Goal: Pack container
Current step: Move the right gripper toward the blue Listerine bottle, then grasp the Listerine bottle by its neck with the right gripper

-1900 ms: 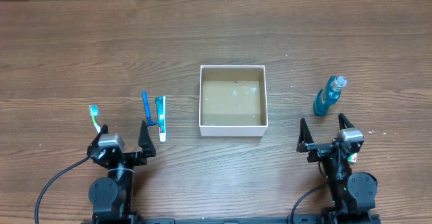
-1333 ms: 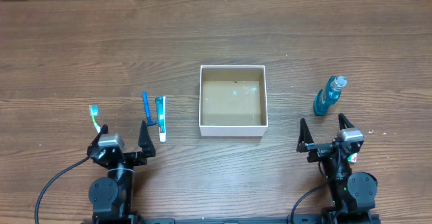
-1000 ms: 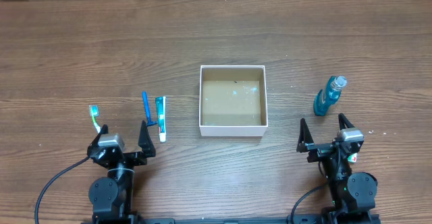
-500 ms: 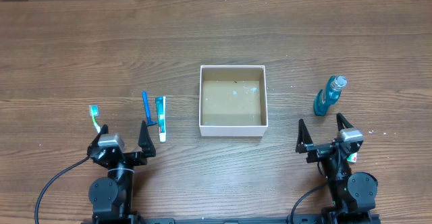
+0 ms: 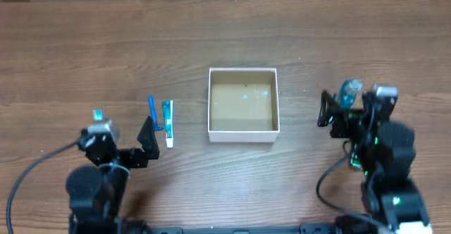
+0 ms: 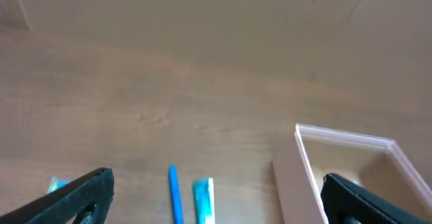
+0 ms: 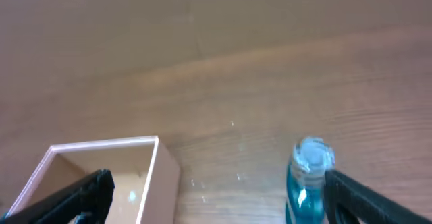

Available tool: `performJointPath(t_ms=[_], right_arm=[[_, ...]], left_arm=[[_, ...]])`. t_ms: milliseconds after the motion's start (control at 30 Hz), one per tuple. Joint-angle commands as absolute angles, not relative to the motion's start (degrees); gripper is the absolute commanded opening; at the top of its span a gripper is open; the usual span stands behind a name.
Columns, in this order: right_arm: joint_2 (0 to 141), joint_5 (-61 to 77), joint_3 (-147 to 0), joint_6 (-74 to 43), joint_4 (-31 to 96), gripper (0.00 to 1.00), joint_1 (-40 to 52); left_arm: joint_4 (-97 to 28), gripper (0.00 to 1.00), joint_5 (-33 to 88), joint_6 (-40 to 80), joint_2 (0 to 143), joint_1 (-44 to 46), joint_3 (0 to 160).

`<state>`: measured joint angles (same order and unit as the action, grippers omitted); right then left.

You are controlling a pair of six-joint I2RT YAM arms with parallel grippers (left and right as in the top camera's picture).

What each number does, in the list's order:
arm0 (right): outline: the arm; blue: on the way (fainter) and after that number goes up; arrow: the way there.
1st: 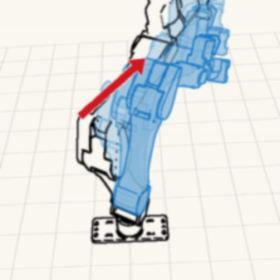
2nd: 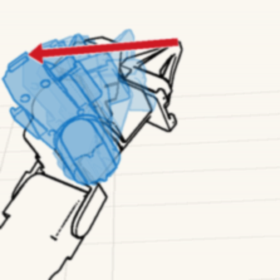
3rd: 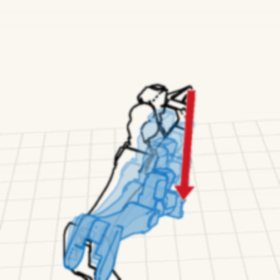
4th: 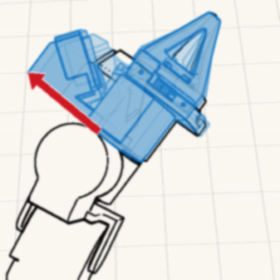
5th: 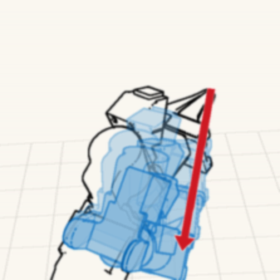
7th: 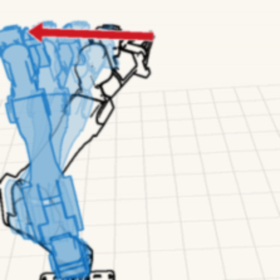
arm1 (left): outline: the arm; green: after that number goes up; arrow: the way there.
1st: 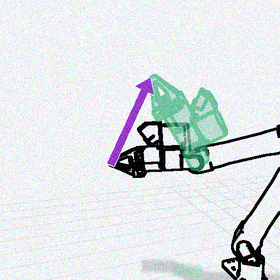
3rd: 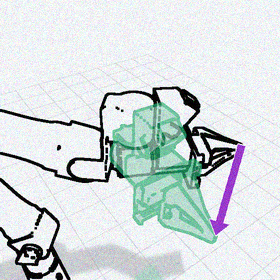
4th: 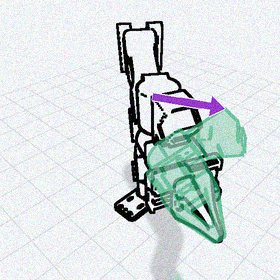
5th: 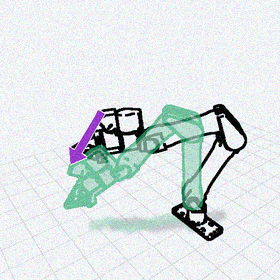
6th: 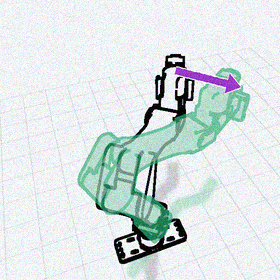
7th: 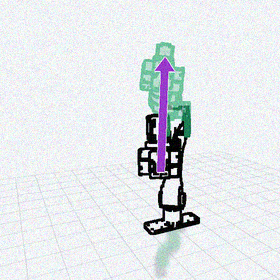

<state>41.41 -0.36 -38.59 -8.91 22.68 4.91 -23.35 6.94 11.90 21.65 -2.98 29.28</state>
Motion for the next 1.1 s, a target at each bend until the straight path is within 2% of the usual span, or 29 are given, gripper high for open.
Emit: performJointPath(t_ms=[0,167,367,500,733,933,967,1033,1067], right_arm=[[51.7,-1.0,-52.6,-8.5,29.8,1.00,3.5],[65.6,-0.8,-68.2,-8.6,51.9,1.00,-0.4],[66.8,-3.4,-69.5,-8.6,53.9,1.00,-0.5],[74.8,-4.4,-78.0,-8.6,61.3,1.00,-3.6],[91.8,-3.4,-78.6,-4.0,62.1,1.00,-4.6],[95.6,-3.4,-78.6,-4.0,61.2,1.00,-4.6],[95.6,-3.4,-78.6,-4.0,61.3,0.97,-4.6],[95.6,-3.4,-78.6,-4.0,61.3,0.80,-4.6],[95.6,-3.4,-78.6,-4.0,61.4,0.76,-4.6]], left_arm=[[-27.9,1.00,7.3,9.0,35.3,-2.6,41.3],[-41.9,1.00,7.3,9.0,50.1,-2.6,56.1],[-46.5,1.00,8.5,9.0,52.4,-2.6,58.5],[-46.5,1.00,8.4,9.0,52.4,-2.6,58.5],[-46.5,1.00,8.4,9.0,52.4,-2.6,58.5],[-46.5,1.00,8.4,9.0,52.4,-2.6,58.5],[-46.5,1.00,8.4,9.0,52.4,-2.6,58.5],[-46.5,1.00,8.4,9.0,52.4,-2.6,58.5],[-46.5,1.00,8.4,9.0,52.4,-2.6,58.5]])
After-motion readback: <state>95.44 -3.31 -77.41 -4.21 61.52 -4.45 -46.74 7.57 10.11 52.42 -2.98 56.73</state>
